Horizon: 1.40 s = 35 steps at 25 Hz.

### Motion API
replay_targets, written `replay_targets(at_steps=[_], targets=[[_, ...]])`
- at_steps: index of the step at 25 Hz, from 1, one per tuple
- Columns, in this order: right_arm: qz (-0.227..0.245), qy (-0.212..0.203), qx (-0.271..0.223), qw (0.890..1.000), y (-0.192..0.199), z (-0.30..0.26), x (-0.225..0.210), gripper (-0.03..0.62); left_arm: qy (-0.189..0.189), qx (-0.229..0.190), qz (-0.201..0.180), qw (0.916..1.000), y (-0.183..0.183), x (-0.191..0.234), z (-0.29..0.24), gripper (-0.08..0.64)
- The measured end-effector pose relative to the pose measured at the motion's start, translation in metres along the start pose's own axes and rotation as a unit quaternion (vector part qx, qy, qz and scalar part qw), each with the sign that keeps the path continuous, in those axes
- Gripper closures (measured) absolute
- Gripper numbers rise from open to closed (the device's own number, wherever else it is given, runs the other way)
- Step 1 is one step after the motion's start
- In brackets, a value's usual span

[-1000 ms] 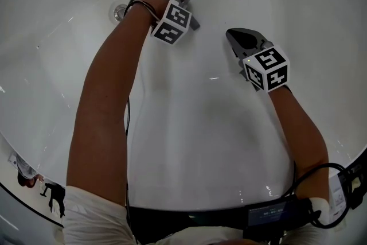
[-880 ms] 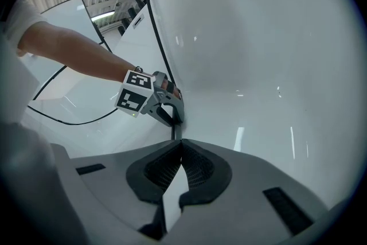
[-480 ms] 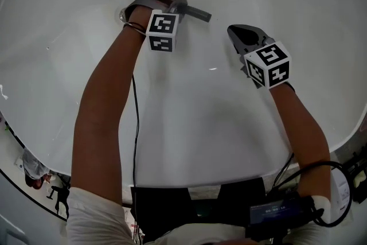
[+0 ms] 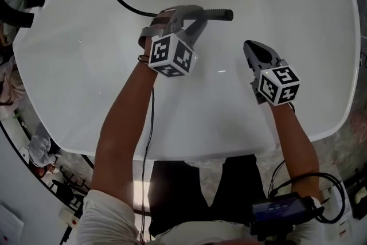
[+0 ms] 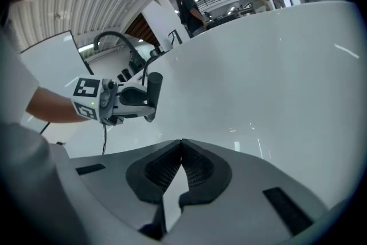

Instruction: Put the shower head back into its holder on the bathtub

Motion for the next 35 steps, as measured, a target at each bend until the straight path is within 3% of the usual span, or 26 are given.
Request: replay_targets(at_steps=[3, 6, 11, 17, 22, 32, 35], targets=[[-0.037, -0.003, -0.044, 0.998, -0.020, 0.016, 0.030, 0.581, -0.053, -0.039, 0.049, 0.9966, -0.035, 0.029, 0.048, 0.430], [-0.048, -0.005, -0.073, 0.996, -0.040, 0.030, 0.059, 0.581, -0.106, -0.080, 0.106, 0.9854, -0.075, 0.062, 0.103, 0.430], [-0.032, -0.021, -0.077, 0.996, -0.071, 0.051, 0.106, 0.581, -0.182, -0.141, 0.167, 0.9586, -0.130, 0.109, 0.194, 0.430], [-0.015, -0.033, -0.096, 0.995, -0.121, 0.087, 0.153, 0.581, -0.255, -0.179, 0.192, 0.9305, -0.181, 0.162, 0.299, 0.430], [-0.013, -0.041, -0.115, 0.992, -0.161, 0.127, 0.192, 0.581, -0.307, -0.198, 0.267, 0.8919, -0.217, 0.192, 0.381, 0.430], [0.018, -0.054, -0.137, 0.989, -0.223, 0.206, 0.256, 0.581, -0.371, -0.256, 0.252, 0.8565, -0.312, 0.252, 0.495, 0.430], [0.053, -0.045, -0.145, 0.987, -0.245, 0.209, 0.261, 0.581, -0.384, -0.271, 0.252, 0.8462, -0.315, 0.271, 0.498, 0.430]])
Point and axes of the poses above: the fingertips, and each gripper's own axes: z backward along the fingers, x to its left, y out of its underside, the point moved 4 cm from there along z, backward along the fingers, and after that the axes turned 10 degrees about -y, right-handed, at the moved point
